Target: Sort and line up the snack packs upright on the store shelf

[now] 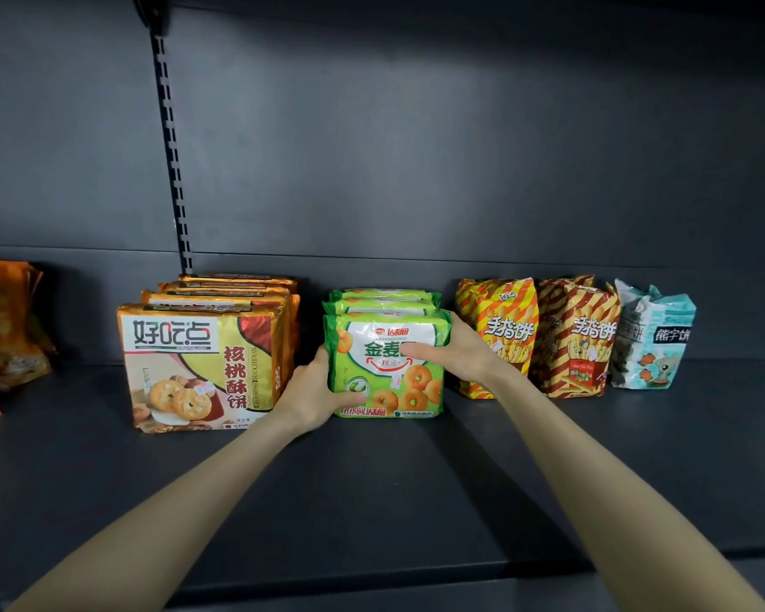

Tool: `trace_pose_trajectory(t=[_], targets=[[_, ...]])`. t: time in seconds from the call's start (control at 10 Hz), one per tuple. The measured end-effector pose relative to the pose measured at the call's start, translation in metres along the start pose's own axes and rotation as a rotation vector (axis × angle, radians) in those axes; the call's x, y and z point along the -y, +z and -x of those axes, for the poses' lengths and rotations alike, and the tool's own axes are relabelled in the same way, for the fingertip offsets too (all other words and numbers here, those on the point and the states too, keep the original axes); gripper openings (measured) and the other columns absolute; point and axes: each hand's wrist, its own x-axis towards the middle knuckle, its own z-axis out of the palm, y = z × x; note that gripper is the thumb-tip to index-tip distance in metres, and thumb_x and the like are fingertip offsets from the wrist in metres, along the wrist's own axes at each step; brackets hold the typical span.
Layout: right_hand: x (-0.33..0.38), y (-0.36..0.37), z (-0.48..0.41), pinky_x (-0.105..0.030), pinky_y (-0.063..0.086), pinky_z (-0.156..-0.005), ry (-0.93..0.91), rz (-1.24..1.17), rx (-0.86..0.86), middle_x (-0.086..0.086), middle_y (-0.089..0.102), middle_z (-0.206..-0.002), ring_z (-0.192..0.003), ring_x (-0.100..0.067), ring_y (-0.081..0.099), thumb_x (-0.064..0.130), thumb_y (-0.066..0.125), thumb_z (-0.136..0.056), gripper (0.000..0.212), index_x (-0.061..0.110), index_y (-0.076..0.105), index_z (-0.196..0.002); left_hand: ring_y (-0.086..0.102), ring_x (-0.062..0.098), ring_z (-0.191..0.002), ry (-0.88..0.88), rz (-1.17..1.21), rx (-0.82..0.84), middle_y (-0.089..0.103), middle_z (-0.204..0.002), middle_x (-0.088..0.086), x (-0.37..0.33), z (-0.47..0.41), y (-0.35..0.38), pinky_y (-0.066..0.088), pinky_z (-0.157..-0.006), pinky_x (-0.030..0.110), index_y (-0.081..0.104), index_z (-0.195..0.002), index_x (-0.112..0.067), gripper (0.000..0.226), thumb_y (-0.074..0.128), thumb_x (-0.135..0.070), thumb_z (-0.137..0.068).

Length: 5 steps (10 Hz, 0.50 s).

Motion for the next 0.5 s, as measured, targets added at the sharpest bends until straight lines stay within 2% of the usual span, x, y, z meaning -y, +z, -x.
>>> trace_pose_trajectory(t=[0.1, 0.2, 0.3, 0.4, 0.5], targets=[[0.004, -0.001, 0.007, -0.029, 0.051, -0.085, 0.014, 0.064, -0.075, 0.002, 0.063, -0.118, -0.108, -0.018, 0.062, 0.04, 0.08, -0.07, 0.077, 0.014, 0.04, -0.131, 0.056, 0.023, -0.115, -0.02, -0.09, -0.013, 0.06, -0.124, 0.005, -0.003, 0.007, -0.002, 0.044, -0.088, 0.027, 0.038, -0.132, -0.01, 0.068, 0.075, -0.03, -0.079], [0.01, -0.004, 0.017, -0.023, 0.046, -0.08, 0.017, 0.126, -0.118, -0.005, 0.058, -0.126, -0.114, -0.021, 0.057, 0.03, 0.076, -0.078, 0.081, 0.008, 0.03, -0.141, 0.054, 0.028, -0.114, -0.042, -0.177, -0.051, 0.059, -0.117, 0.009, -0.012, 0.016, -0.003, 0.043, -0.082, 0.029, 0.039, -0.128, -0.007, 0.054, 0.067, -0.028, -0.086], [0.009, -0.01, 0.024, -0.026, 0.045, -0.084, 0.005, 0.209, -0.151, -0.011, 0.055, -0.131, -0.118, -0.024, 0.053, 0.027, 0.073, -0.081, 0.081, 0.004, 0.027, -0.144, 0.059, 0.031, -0.1, -0.036, -0.262, -0.126, 0.058, -0.097, 0.009, -0.019, 0.023, -0.004, 0.045, -0.072, 0.034, 0.041, -0.119, -0.004, 0.044, 0.061, -0.03, -0.09], [0.014, -0.017, 0.038, -0.032, 0.044, -0.094, 0.011, 0.303, -0.151, -0.016, 0.05, -0.137, -0.124, -0.027, 0.05, 0.026, 0.073, -0.081, 0.078, 0.004, 0.031, -0.143, 0.062, 0.034, -0.093, -0.04, -0.374, -0.162, 0.061, -0.092, 0.012, -0.027, 0.033, -0.008, 0.048, -0.072, 0.039, 0.043, -0.115, -0.003, 0.043, 0.059, -0.034, -0.09], [0.017, -0.03, 0.05, -0.029, 0.041, -0.094, -0.018, 0.398, -0.171, -0.015, 0.051, -0.137, -0.125, -0.028, 0.049, 0.024, 0.071, -0.083, 0.069, 0.004, 0.039, -0.141, 0.063, 0.033, -0.092, 0.002, -0.432, -0.242, 0.064, -0.095, 0.014, -0.037, 0.045, -0.011, 0.05, -0.073, 0.039, 0.045, -0.116, -0.003, 0.042, 0.058, -0.034, -0.091]])
